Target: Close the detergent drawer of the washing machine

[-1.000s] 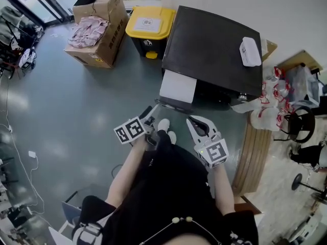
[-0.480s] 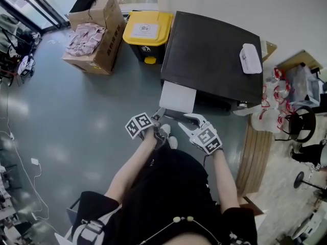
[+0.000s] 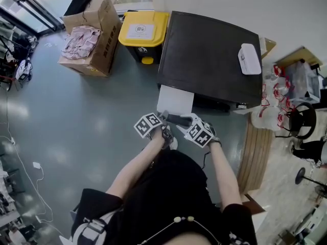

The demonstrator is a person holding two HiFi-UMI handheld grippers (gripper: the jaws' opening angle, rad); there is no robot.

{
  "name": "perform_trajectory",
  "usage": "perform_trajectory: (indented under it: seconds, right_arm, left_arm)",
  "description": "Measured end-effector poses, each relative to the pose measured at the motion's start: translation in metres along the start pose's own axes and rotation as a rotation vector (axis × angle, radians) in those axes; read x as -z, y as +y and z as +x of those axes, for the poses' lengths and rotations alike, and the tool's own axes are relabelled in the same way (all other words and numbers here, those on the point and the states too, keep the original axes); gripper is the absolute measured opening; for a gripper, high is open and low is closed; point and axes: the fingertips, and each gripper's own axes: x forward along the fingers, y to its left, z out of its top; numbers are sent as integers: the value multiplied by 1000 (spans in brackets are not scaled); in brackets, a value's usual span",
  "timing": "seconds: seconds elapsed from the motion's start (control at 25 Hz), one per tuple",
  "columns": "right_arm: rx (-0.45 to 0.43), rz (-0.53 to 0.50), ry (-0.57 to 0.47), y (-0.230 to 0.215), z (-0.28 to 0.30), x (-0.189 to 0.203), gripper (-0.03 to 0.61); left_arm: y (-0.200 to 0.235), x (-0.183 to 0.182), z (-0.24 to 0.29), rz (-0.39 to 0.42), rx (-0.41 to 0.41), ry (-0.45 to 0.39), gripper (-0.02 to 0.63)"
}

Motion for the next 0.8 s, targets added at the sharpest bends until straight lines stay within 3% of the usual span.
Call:
perform_trajectory:
  seconds: [0.2, 0.64, 0.8]
  right_arm:
    - [-42, 7, 26, 1, 10, 6, 147]
    - [-130, -101, 80, 14, 19, 8, 38]
    - [-157, -95, 94, 15, 19, 9, 37]
  left_arm:
    - [-2, 1, 0, -10, 8, 4, 318]
    - [-5, 1, -1, -76, -10, -10, 318]
    - [-5, 0, -1, -102, -23, -15, 318]
